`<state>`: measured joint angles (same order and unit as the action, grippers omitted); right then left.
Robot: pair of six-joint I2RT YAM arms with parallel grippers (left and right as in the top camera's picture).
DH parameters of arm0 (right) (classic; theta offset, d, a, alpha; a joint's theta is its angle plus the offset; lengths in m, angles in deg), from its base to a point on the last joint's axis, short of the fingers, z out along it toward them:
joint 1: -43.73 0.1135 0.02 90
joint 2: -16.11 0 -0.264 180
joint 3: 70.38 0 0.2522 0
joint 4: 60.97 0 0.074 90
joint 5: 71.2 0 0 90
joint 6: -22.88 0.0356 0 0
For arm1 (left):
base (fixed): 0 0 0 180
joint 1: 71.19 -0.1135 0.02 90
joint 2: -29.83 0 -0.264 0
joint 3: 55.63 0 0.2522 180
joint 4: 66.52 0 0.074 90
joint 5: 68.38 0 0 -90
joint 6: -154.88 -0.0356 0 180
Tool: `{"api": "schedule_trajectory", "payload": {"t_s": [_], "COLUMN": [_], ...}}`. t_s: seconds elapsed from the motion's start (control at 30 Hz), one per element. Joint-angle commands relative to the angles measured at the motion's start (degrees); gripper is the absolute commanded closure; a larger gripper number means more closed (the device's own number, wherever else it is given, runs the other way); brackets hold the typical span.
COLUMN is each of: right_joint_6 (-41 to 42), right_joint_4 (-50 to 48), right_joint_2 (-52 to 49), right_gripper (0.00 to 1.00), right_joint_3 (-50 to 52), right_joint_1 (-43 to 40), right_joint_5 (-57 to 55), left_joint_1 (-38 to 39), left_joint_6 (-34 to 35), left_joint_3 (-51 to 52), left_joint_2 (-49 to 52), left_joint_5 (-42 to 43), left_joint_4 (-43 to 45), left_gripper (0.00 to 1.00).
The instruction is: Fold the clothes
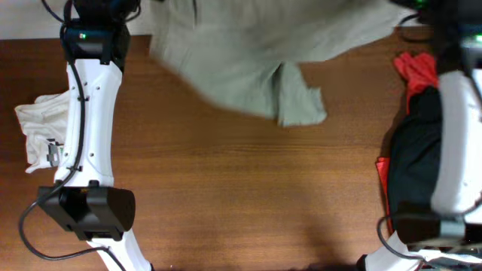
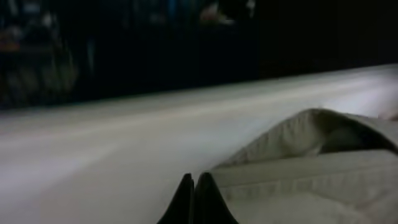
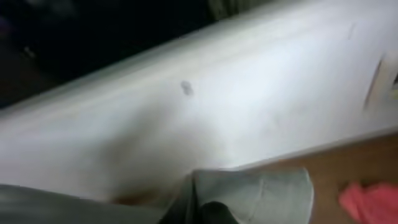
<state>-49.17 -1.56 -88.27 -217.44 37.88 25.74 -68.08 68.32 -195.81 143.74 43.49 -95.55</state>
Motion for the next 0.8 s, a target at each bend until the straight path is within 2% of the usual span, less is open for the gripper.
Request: {"api": "schedule_trajectory", "payload": {"t_s": [0.0,0.03,0.07,0.1,0.13,0.17,0.23,0.37,0.47,0.57,0.67,0.73,0.77], "right_joint_6": [-4.46,-4.68,-4.68,-5.11,-5.77,-5.75,-5.70,-4.79,-2.23,-2.25,-2.73,-4.92,-7.26], "right_joint_4": [12.31,17.51,27.34,32.09,36.24,38.34,37.70,38.12,41.29,40.94,36.83,24.87,14.97], "right_joint_2": [2.60,2.25,1.05,0.02,-1.03,-1.38,-1.38,-1.38,-1.31,-0.02,3.41,5.46,4.57], "right_gripper": [0.96,0.96,0.96,0.96,0.96,0.96,0.96,0.96,0.96,0.96,0.96,0.96,0.96], "right_joint_3": [-5.79,-5.11,-2.36,0.20,4.11,11.80,24.70,37.94,40.52,40.50,40.24,38.16,38.18], "right_joint_1": [-3.54,-3.50,-3.50,-3.48,-3.43,-3.45,-3.56,-4.87,-6.29,-6.10,-4.33,-1.07,1.40], "right_joint_5": [-3.93,-3.93,-3.91,-3.87,-3.52,-3.69,-4.42,-9.53,-14.34,-13.77,-12.28,-10.69,-8.90], "left_joint_1": [-1.77,-1.79,-1.79,-1.73,-1.73,-1.73,-1.68,-0.94,3.43,3.87,3.82,1.57,-0.50], "left_joint_6": [3.34,2.32,0.87,-0.50,-0.48,-0.48,-0.50,-1.46,-1.73,2.23,5.05,17.42,23.28], "left_joint_3": [-7.04,-7.02,-6.51,-6.25,-5.73,-3.89,0.09,13.00,26.49,37.94,44.13,44.30,44.54], "left_joint_2": [-3.02,-3.02,-2.71,-1.90,-0.96,1.01,3.56,3.87,1.79,-8.76,-15.82,-19.19,-18.99], "left_joint_5": [-4.11,-4.17,-4.37,-4.39,-4.61,-4.79,-4.79,-4.79,-7.34,-9.73,-10.03,-15.52,-17.99], "left_joint_4": [-16.68,-29.14,-41.66,-51.17,-57.11,-65.00,-71.49,-79.01,-79.45,-73.53,-67.23,-57.66,-51.58], "left_gripper": [0.99,0.99,1.00,1.00,0.99,0.99,0.99,0.99,0.99,1.00,0.99,1.00,1.00]}}
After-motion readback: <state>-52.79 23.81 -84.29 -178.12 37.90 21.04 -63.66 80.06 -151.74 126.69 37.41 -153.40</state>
